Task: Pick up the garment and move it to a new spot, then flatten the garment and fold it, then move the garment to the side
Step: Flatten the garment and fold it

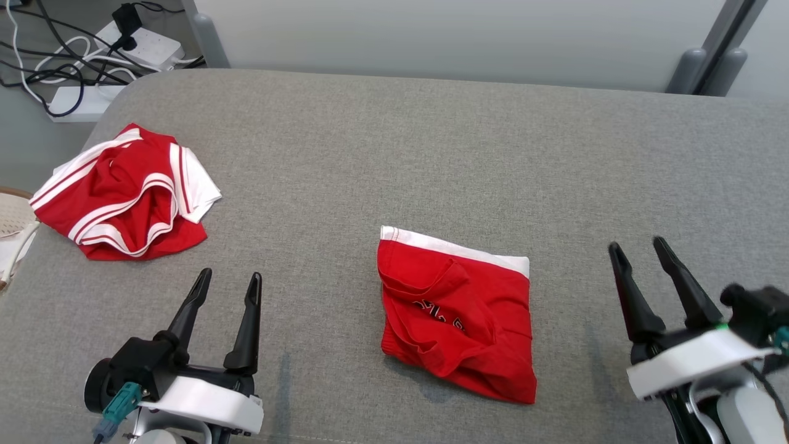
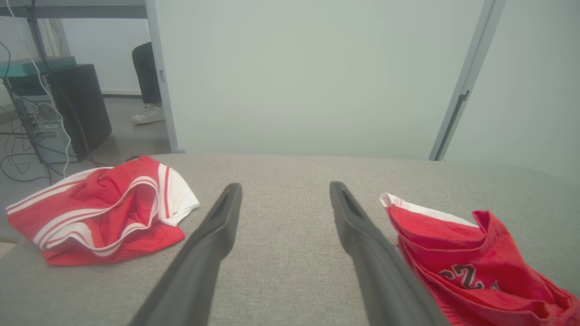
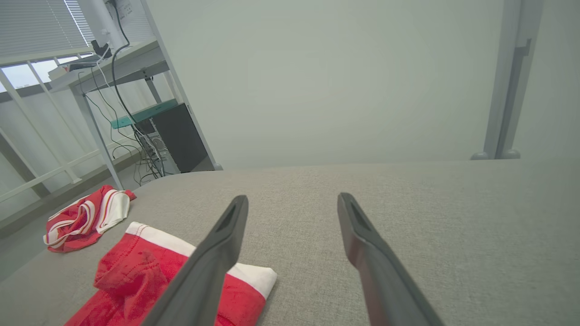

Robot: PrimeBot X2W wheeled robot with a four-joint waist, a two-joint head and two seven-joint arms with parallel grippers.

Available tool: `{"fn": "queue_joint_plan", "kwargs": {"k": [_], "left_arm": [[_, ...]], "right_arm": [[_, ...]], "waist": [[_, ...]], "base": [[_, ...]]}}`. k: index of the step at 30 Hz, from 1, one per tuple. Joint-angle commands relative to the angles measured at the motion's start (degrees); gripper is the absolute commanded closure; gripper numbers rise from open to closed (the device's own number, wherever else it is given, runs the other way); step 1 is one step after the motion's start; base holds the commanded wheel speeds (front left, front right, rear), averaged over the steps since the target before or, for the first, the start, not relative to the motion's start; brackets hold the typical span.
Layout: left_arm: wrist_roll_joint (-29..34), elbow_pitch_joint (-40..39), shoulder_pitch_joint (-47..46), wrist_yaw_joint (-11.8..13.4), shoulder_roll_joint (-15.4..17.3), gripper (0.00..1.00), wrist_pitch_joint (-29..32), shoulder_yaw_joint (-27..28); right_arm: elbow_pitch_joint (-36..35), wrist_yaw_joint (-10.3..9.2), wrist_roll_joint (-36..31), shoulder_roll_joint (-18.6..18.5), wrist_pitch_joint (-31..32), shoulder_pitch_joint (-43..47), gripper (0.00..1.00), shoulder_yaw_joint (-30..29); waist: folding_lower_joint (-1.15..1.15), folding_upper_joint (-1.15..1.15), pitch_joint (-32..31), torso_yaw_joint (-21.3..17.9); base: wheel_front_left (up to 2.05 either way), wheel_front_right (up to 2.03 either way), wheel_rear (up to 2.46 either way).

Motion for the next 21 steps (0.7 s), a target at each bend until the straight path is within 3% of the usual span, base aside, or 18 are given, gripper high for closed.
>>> {"fn": "queue_joint_plan", "kwargs": {"k": [1,10,21], "left_arm": [[0.4,-1.6,-1.3,0.6,1.3,0.00,-0.6,2.4],[0.2,-2.6,-0.4,1.6,1.9,0.00,-0.1,2.8],[0.1,-3.9,-1.3,2.3,2.1,0.00,0.6,2.3]], "right_arm": [[-0.8,0.09,-2.6,0.5,-1.0,1.4,0.00,-0.8],[0.1,0.09,-8.8,5.0,-2.4,6.5,0.00,-5.0],[6.6,0.09,-7.5,6.4,-1.5,4.0,0.00,-3.0]], "waist": [[0.00,0.00,-0.3,-0.3],[0.00,0.00,-0.7,-2.1],[0.00,0.00,0.5,-1.7]], "base": [[0.00,0.00,0.00],[0.00,0.00,0.00],[0.00,0.00,0.00]]}}
